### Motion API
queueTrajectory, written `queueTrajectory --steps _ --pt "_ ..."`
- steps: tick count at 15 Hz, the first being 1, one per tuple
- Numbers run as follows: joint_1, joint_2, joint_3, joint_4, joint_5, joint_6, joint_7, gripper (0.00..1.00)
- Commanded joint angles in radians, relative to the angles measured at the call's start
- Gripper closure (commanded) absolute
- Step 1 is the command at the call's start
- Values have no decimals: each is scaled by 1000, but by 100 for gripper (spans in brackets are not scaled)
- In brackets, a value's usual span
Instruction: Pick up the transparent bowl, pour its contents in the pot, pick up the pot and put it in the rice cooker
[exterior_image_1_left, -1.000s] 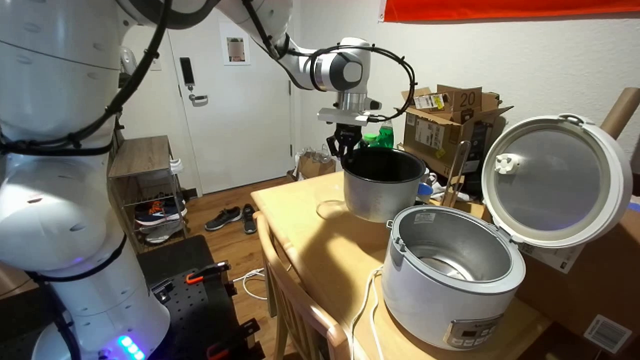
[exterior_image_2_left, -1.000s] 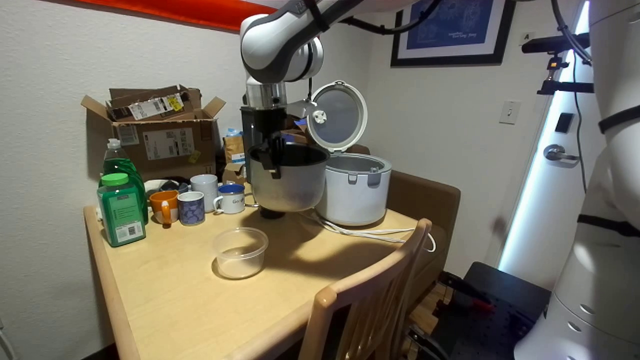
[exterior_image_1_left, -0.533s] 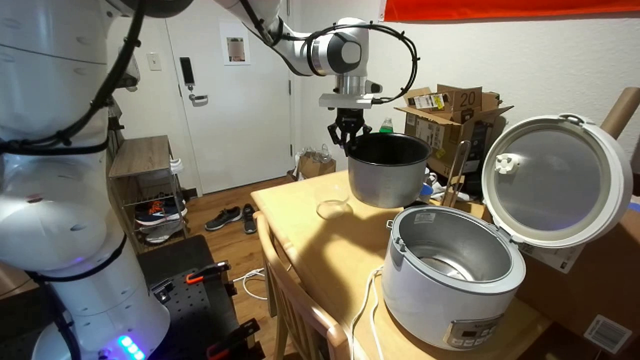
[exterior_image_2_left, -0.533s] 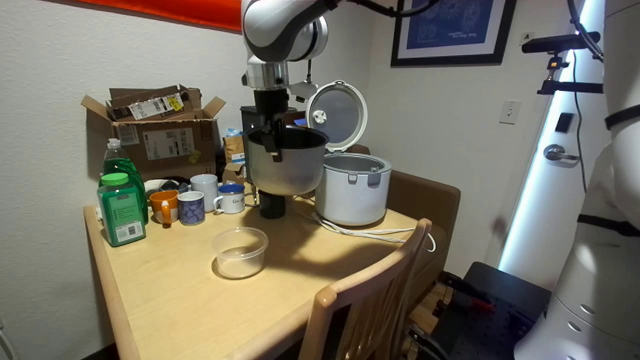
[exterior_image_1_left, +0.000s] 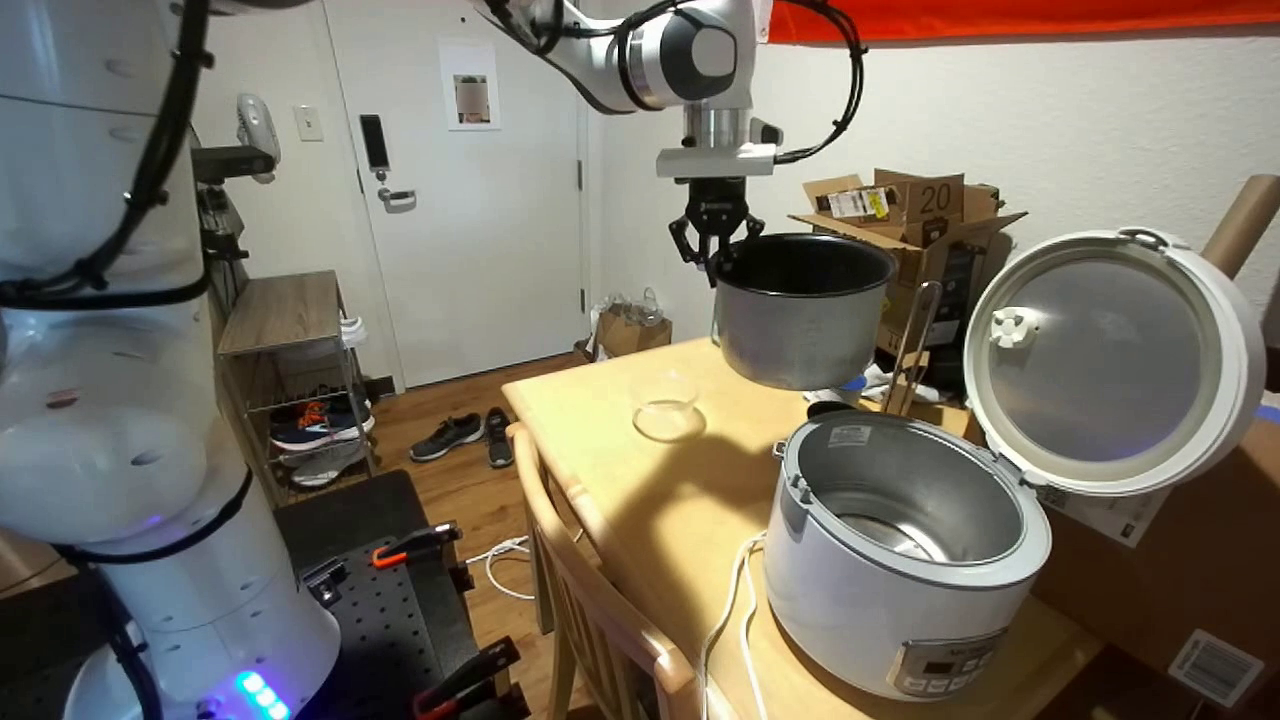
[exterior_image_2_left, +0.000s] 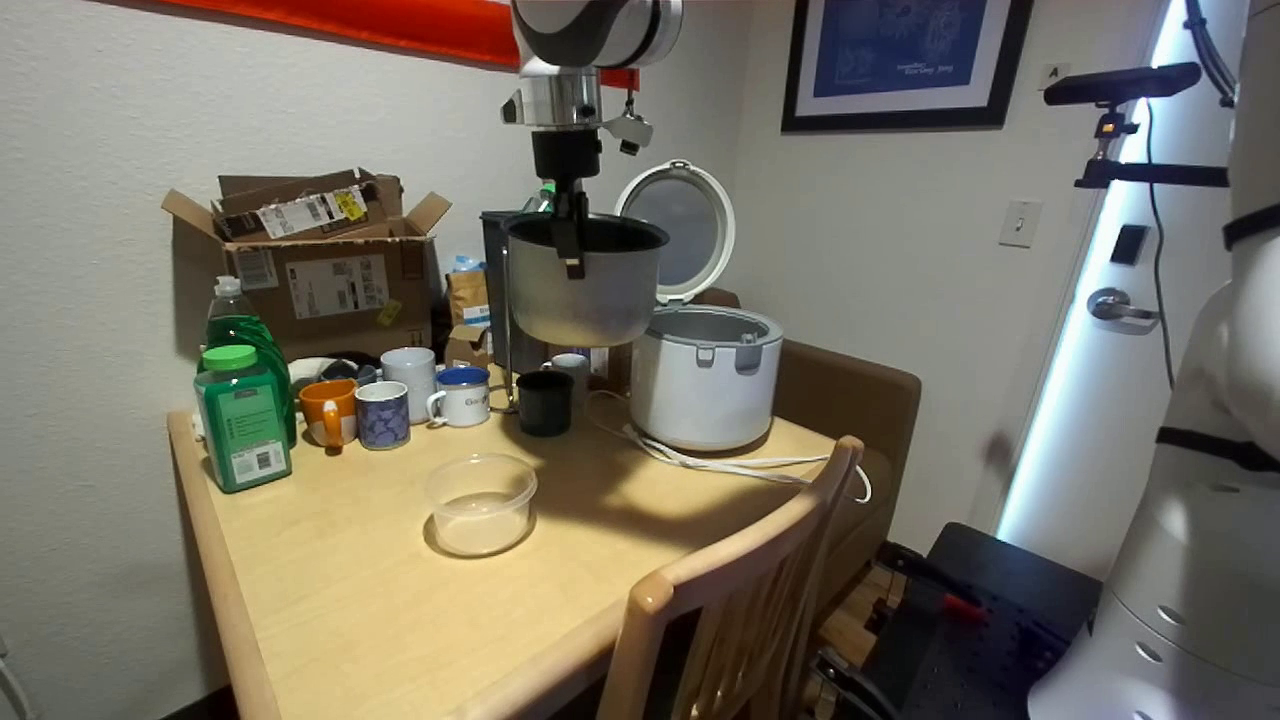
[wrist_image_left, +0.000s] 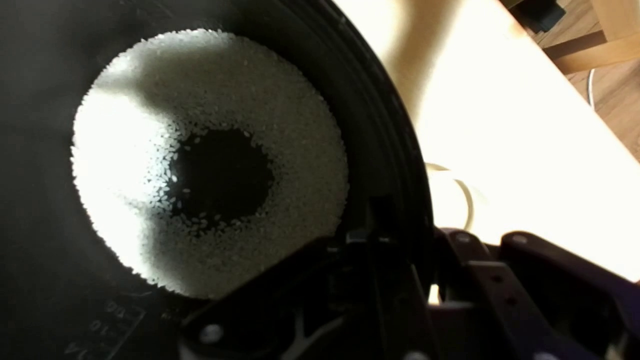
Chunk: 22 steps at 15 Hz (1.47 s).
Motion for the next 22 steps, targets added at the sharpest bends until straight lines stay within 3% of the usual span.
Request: queueTrajectory --steps 1,7,8,22 --pt "-29 -47 -13 5 -9 -12 -73 98" --pt "-60 -69 -41 -13 -1 9 -132 98" --pt "-50 -29 -38 4 1 -2 -106 92" --pt "-66 -36 -47 -37 16 2 -104 98"
